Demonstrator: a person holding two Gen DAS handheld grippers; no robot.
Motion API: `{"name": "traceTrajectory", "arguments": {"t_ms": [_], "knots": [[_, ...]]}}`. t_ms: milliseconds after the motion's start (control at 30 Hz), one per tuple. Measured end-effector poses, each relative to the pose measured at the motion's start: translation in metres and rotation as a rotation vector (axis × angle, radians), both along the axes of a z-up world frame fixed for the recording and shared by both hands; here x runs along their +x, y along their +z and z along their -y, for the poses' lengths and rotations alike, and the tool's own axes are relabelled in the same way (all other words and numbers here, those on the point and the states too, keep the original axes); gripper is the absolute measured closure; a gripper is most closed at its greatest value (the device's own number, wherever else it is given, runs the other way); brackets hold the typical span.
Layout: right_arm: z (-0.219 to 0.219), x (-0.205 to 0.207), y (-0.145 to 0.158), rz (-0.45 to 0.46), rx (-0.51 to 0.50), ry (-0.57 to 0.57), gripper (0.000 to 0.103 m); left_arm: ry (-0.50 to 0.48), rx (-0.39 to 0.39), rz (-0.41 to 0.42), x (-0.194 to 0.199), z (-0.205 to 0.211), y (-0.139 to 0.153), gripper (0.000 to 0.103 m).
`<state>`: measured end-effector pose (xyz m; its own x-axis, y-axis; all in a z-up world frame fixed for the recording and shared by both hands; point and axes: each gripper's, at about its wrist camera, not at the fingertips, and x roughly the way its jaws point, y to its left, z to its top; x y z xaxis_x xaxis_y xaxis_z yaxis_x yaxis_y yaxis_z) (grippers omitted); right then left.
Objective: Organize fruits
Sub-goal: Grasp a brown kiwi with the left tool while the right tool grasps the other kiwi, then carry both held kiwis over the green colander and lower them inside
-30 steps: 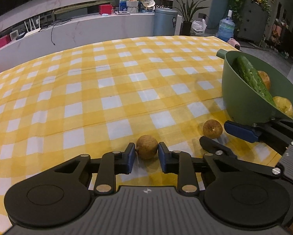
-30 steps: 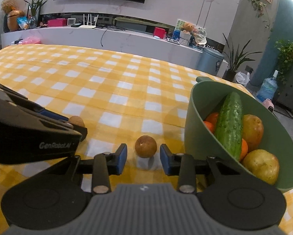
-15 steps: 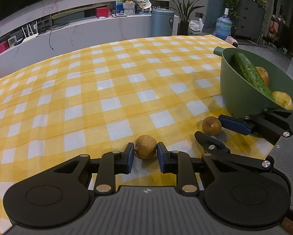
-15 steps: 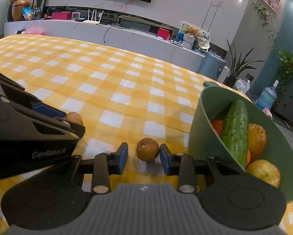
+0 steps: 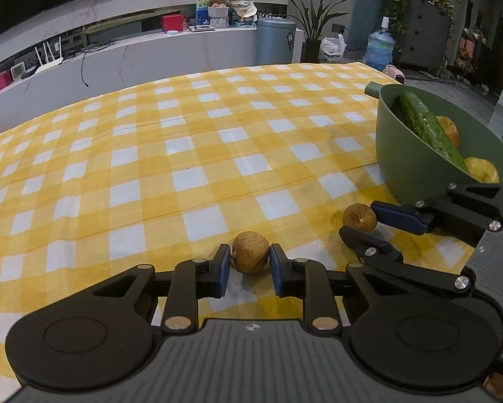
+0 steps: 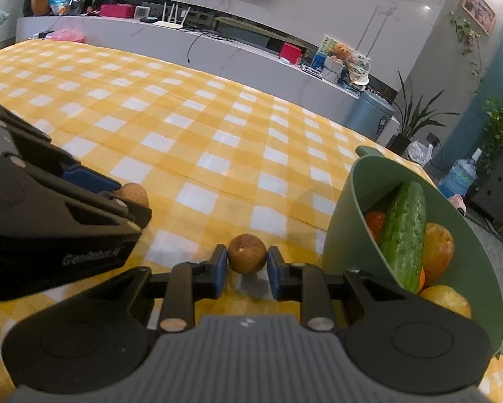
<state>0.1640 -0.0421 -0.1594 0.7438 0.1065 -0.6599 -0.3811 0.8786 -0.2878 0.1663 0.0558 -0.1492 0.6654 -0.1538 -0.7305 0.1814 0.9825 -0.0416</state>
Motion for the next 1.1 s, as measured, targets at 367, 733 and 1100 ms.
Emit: {"name": "traceTrajectory", "arguments": {"t_ms": [367,733,1100], "knots": [[0.008,-0.023,0.025,0.03,0.017,0.05,0.082,0.05,-0.055,0.029,-0.013,-0.007,0.024,0.076],[0.044,-0.066,0.073,0.097,0.116,0.11,0.082,0.031,-0.071,0.059,-0.04,0.015,0.075,0.076],[0.115,-0.07,0.113,0.13,0.18,0.073,0.081,-0.092,-0.107,0.103,-0.043,0.074,0.114,0.076]]}}
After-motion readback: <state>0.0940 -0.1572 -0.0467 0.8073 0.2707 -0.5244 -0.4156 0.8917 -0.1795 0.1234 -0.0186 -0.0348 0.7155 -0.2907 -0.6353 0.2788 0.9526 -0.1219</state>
